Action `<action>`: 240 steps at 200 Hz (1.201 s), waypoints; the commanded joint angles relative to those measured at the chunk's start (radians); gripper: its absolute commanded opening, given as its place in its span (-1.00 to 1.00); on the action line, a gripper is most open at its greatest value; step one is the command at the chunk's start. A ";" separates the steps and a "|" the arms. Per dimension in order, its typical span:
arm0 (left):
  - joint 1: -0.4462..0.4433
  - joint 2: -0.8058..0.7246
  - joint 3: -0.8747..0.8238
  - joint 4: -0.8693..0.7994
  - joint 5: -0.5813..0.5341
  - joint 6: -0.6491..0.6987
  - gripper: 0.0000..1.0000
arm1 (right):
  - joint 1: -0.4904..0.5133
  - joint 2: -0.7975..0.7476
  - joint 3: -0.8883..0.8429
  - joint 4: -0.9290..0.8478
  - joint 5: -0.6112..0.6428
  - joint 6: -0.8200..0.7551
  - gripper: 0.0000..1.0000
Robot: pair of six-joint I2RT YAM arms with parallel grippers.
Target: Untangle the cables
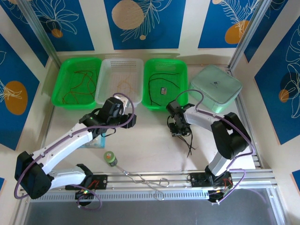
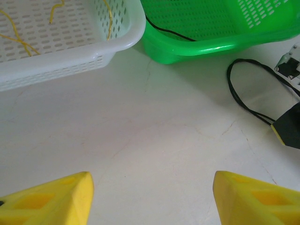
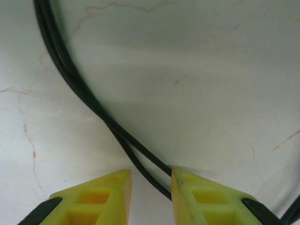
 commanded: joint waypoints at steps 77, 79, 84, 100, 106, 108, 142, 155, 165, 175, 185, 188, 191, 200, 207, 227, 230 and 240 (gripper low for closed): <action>-0.010 -0.017 0.017 -0.015 0.016 -0.008 0.35 | 0.079 0.002 -0.045 0.022 -0.001 0.166 -0.84; -0.010 -0.017 0.019 -0.016 0.017 -0.007 0.35 | 0.083 -0.002 -0.045 0.024 0.001 0.165 -0.85; -0.010 -0.015 0.019 -0.017 0.021 -0.010 0.35 | 0.091 -0.012 -0.045 0.025 0.005 0.162 -0.87; -0.012 -0.014 0.019 -0.017 0.029 -0.015 0.35 | 0.107 -0.057 -0.044 0.031 0.005 0.161 -0.96; -0.013 -0.013 0.018 -0.017 0.035 -0.016 0.35 | 0.110 -0.079 -0.045 0.034 0.003 0.164 -0.98; -0.014 -0.013 0.018 -0.016 0.037 -0.016 0.35 | 0.110 -0.087 -0.046 0.035 0.000 0.165 -0.99; -0.033 0.000 0.016 -0.002 0.086 -0.037 0.34 | 0.104 -0.244 -0.078 0.065 -0.052 0.187 -1.00; -0.042 0.009 0.014 0.017 0.111 -0.052 0.34 | 0.092 -0.311 -0.098 0.091 -0.096 0.198 -1.00; -0.054 0.021 0.013 0.031 0.123 -0.062 0.34 | 0.080 -0.358 -0.117 0.111 -0.124 0.209 -1.00; -0.062 0.033 0.013 0.042 0.129 -0.073 0.34 | 0.066 -0.388 -0.132 0.114 -0.137 0.216 -1.00; -0.069 0.043 0.011 0.054 0.131 -0.082 0.34 | 0.050 -0.395 -0.140 0.086 -0.112 0.231 -0.81; -0.071 0.046 0.011 0.057 0.131 -0.085 0.34 | 0.046 -0.394 -0.140 0.072 -0.103 0.236 -0.73; -0.074 0.048 0.010 0.060 0.130 -0.087 0.34 | 0.041 -0.389 -0.139 0.058 -0.096 0.240 -0.64; -0.079 0.053 0.008 0.070 0.128 -0.093 0.35 | 0.027 -0.377 -0.136 0.006 -0.067 0.259 -0.45; -0.083 0.059 0.008 0.075 0.128 -0.095 0.35 | 0.021 -0.370 -0.143 -0.010 -0.056 0.268 -0.38; -0.092 0.064 0.011 0.077 0.124 -0.098 0.35 | 0.007 -0.354 -0.172 -0.022 -0.033 0.289 -0.32; -0.094 0.064 0.013 0.076 0.122 -0.097 0.35 | 0.006 -0.348 -0.176 -0.024 -0.028 0.291 -0.33; -0.097 0.063 0.020 0.067 0.118 -0.093 0.35 | 0.006 -0.329 -0.182 -0.032 -0.018 0.289 -0.33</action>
